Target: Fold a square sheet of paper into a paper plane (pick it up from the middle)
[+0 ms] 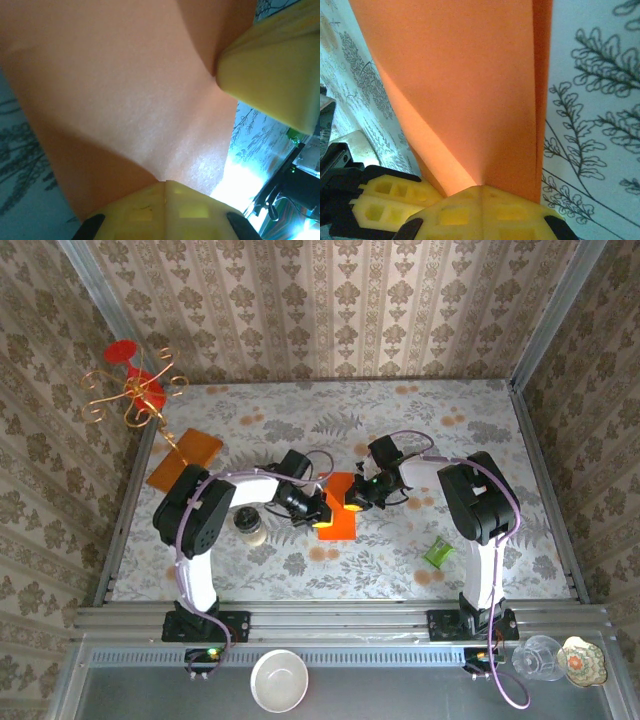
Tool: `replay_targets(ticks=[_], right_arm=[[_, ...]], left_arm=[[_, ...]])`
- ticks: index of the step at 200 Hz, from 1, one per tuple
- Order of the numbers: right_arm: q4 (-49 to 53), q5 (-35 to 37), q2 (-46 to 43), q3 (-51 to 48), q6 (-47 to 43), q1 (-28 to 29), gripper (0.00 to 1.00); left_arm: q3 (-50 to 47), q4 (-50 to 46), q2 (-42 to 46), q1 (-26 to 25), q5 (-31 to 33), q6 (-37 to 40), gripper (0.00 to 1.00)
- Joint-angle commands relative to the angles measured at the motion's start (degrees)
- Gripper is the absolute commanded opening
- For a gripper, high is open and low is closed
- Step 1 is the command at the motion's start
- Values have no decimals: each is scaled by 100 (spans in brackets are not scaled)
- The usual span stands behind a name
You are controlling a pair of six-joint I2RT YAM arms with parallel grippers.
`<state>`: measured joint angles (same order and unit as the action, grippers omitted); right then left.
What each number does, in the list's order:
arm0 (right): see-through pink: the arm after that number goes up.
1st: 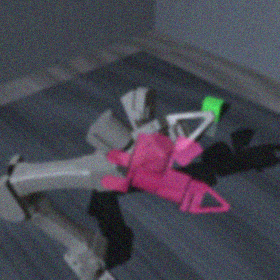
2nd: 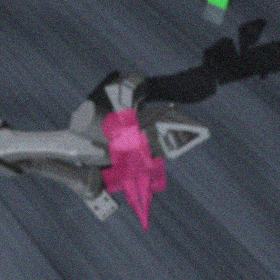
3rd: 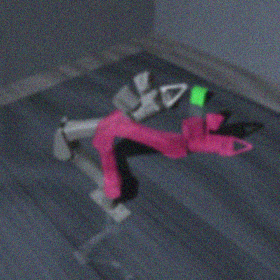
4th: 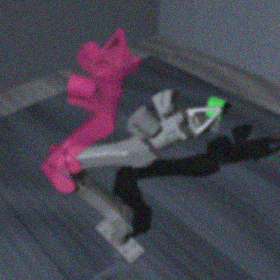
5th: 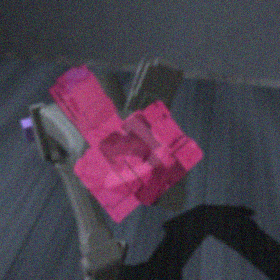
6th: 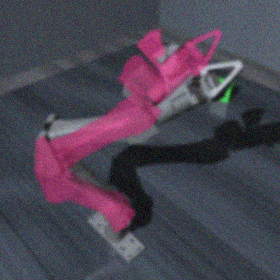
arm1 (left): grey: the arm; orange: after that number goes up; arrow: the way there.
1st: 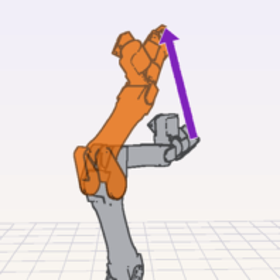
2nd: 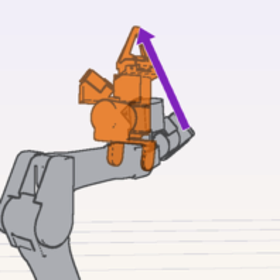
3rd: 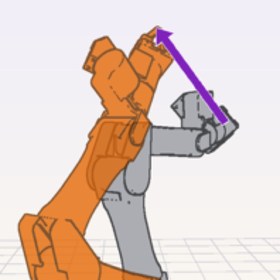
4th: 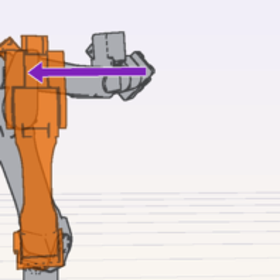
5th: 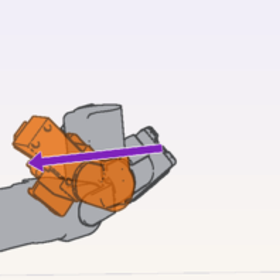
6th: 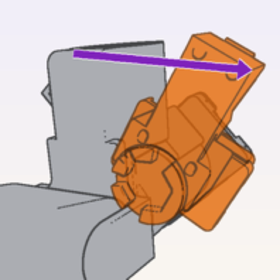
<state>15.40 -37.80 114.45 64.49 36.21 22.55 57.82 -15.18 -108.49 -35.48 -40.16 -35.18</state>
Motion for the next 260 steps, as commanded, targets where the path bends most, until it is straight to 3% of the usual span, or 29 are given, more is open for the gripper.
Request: replay_targets(ticks=[1,53,106,171,207,260], right_arm=[[707,1722,635,-417,51,-223,3],[693,1735,637,-437,62,-233,3],[695,1737,625,-422,70,-231,3],[710,1754,665,-415,44,-250,3],[662,1768,655,-462,62,-264,3],[487,1698,633,-534,123,-259,3]], left_arm=[[-488,-570,233,147,559,-103,2],[-343,-688,681,394,515,-48,3],[143,-276,619,-197,369,-481,3],[-555,29,257,-323,394,-692,3],[-1142,-504,572,-414,587,-516,3],[-1579,-405,1019,-480,632,-688,4]])
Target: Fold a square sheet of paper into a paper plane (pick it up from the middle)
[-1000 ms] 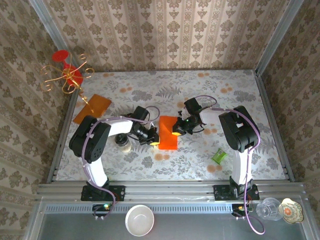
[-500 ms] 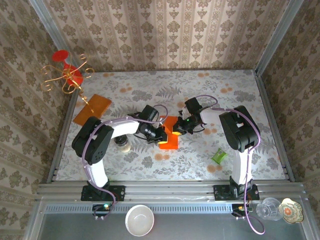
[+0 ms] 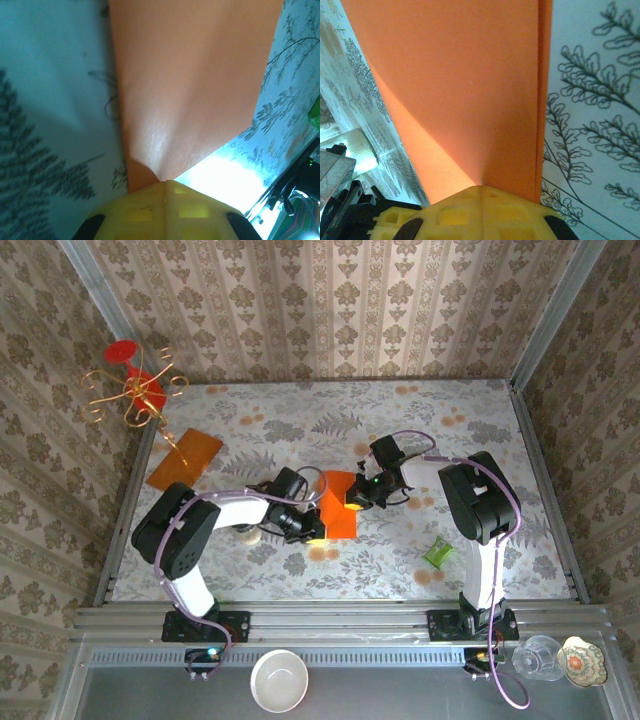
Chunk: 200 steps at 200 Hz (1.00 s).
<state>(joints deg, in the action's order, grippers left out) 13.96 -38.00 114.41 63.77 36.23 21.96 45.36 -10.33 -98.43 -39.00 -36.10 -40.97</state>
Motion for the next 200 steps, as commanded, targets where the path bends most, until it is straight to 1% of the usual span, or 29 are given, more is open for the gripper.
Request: replay_targets(ticks=[1,28,51,74,91,103,120,144,153,174,200], right_arm=[[628,1717,636,-457,121,-196,3],[457,1494,423,-523,127,-195,3],[138,931,-66,-557,206,-187,7],[-365,349,-857,-642,510,-182,17],[-641,184,-1458,-738,662,-184,23],[-659,264,-1823,-850,714,-187,29],[-589,522,-2244,-1083,748,-185,36],[-549,955,-2830,-1615,929,-191,43],[-552,1136,-3025,-1829,1019,-192,45],[-523,1329,-3294,-2211,1151,-191,46],[-520,1329,-3377,-2582,1256,-187,46]], left_arm=[[-330,-882,20,-135,226,-111,4],[-39,-941,236,-308,325,-170,5],[436,-1139,528,-369,589,-228,9],[656,-1030,866,-380,914,-512,19],[713,-948,1053,-375,1138,-647,27],[786,-975,1151,-375,1305,-675,34],[863,-843,1238,-348,1436,-708,38],[1080,-755,1060,-215,1261,-640,44],[1181,-731,918,-167,1215,-577,44],[1383,-626,505,-61,1099,-435,44],[1658,-550,0,55,1006,-150,37]])
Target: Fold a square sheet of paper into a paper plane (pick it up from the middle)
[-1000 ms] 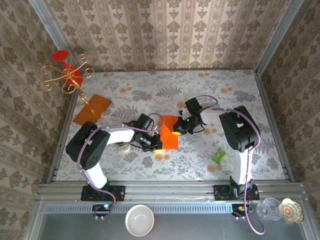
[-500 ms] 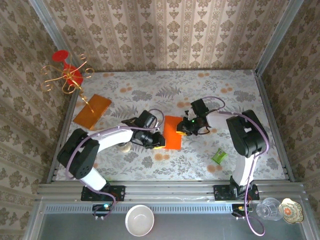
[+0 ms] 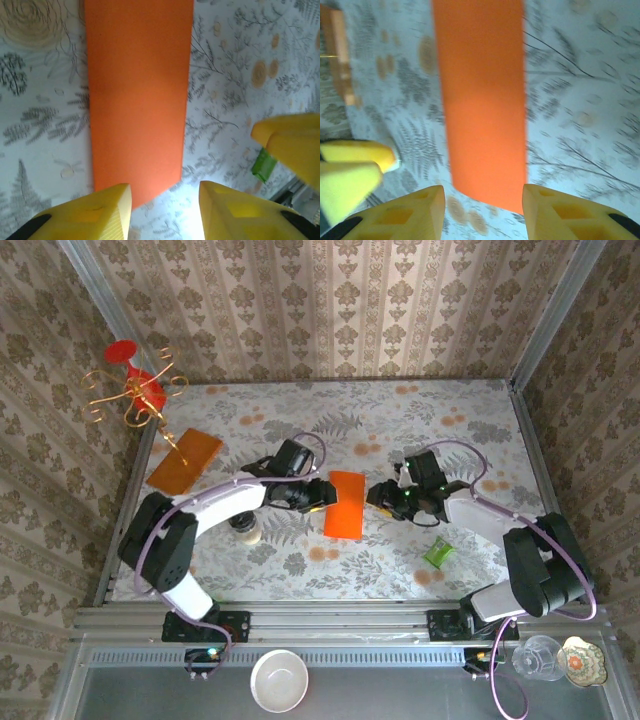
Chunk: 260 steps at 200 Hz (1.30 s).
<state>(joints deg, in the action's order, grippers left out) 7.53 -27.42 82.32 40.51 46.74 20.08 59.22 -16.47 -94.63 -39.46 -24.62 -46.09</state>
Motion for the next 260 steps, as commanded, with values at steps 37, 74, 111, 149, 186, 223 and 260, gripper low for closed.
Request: replay_targets(ticks=[37,74,111,149,186,223,260], right_arm=[[25,307,-218,-645,361,30,45],[-22,335,-217,-721,571,60,43],[-9,416,-219,-656,718,84,42],[-30,579,-386,-710,862,128,42],[-244,565,-501,-827,982,172,43],[-952,188,-400,-1141,1415,302,43],[-1537,-111,-41,-1206,1768,527,43]], left_arm=[[595,80,-981,328,-367,677,33],[794,302,-1322,378,-1038,789,34],[880,410,-1319,354,-1386,847,32],[858,496,-1609,352,-1475,847,29],[880,461,-1878,343,-1446,785,29],[827,406,-1905,317,-1062,533,29],[740,470,-1865,247,-715,113,29]])
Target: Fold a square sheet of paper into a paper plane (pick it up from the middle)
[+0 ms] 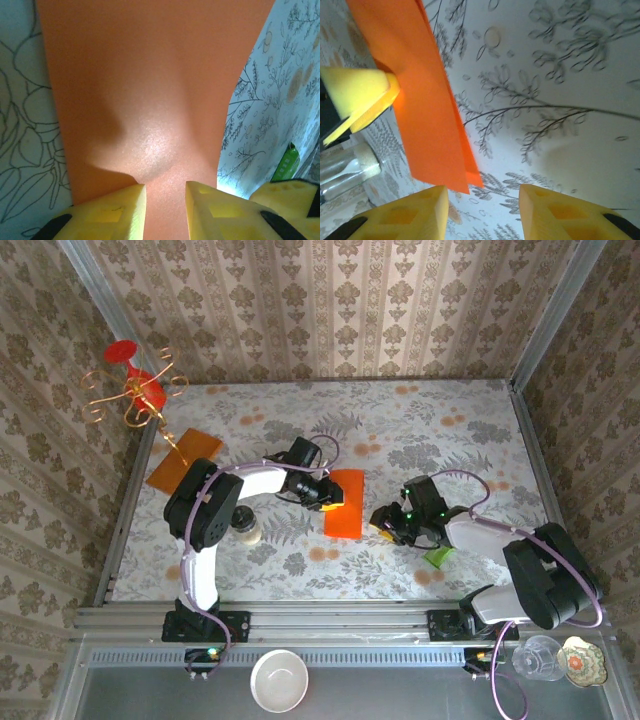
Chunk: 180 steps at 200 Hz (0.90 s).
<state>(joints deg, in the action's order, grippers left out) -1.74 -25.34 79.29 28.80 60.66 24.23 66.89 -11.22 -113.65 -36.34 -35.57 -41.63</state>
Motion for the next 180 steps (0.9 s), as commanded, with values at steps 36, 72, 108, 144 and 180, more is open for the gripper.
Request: replay_targets(ticks=[36,72,108,144,180], right_arm=[[-1185,-485,693,100,644,269,41],[-1197,-440,960,249,684,414,37],[-1346,-424,1028,192,723,436,29],[-1338,-221,916,179,717,434,25],[-1268,-39,874,179,717,434,22]], left_arm=[[-82,-111,31,-102,426,-416,29],[-88,-202,73,-102,478,-417,29],[-106,-170,66,-103,434,-447,29],[-127,-168,122,-109,416,-443,29],[-133,-163,167,-110,401,-434,29]])
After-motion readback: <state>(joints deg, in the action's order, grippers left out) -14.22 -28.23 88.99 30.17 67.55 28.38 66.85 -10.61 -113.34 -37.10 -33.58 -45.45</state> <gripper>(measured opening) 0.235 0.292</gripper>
